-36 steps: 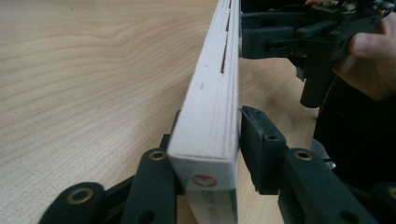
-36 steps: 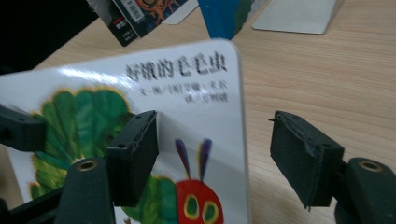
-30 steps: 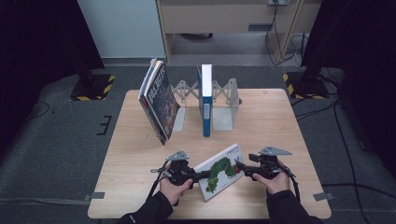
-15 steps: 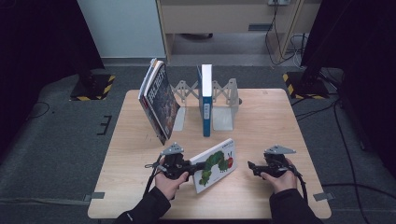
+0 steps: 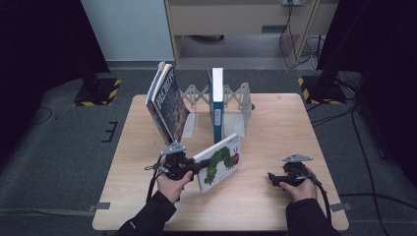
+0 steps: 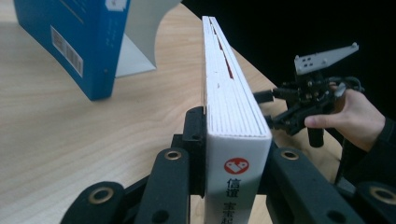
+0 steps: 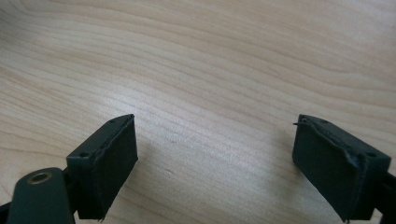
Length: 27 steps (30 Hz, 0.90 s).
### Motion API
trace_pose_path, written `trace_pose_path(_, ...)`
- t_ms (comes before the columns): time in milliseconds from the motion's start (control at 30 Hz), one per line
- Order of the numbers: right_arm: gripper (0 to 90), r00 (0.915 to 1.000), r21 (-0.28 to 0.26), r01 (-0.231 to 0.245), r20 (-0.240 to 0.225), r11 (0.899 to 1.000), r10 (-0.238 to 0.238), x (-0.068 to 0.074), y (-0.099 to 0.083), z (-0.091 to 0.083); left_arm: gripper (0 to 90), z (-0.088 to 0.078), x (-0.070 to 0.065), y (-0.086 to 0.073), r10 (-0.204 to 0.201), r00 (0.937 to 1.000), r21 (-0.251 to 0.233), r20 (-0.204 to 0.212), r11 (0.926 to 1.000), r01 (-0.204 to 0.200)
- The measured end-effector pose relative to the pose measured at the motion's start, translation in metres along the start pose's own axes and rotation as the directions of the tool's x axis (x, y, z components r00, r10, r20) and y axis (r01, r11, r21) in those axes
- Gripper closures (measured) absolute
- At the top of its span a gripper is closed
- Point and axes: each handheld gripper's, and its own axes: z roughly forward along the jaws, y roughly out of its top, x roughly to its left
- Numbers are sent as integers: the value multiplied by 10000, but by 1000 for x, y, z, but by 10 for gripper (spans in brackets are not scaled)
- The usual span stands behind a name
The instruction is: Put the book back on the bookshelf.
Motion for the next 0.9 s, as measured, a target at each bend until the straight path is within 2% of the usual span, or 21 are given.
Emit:
trace_pose_path(133, 130, 9998, -18, -197, 79, 9998, 197, -2, -2, 1, 748, -4, -1, 9, 95, 9999, -254, -115, 9996, -98)
trace_pose_path(333, 83, 9995, -199, 150, 277, 9997, -144, -1, -5, 3, 748, -8, -7, 29, 277, 9994, -887, -214, 9956, -295)
trace_pose_path(467, 51, 9995, -364, 32, 315, 9993, -21, 0, -7, 4, 748, -7, -10, 41, 390, 9980, -1268, -495, 9909, -450)
trace_pose_path(633, 15, 9990, -690, -49, 431, 9976, 79, 0, -11, 7, 748, 1, -15, 53, 572, 9954, -1504, -774, 9863, -684)
trace_pose_path(800, 14, 9990, -683, -28, 438, 9977, 58, -1, -10, 7, 748, 14, -20, 66, 576, 9943, -1630, -901, 9840, -718)
trace_pose_path(900, 14, 9992, -668, -54, 398, 9977, 81, -1, -10, 7, 748, 22, -23, 73, 742, 9908, -1669, -1135, 9816, -926)
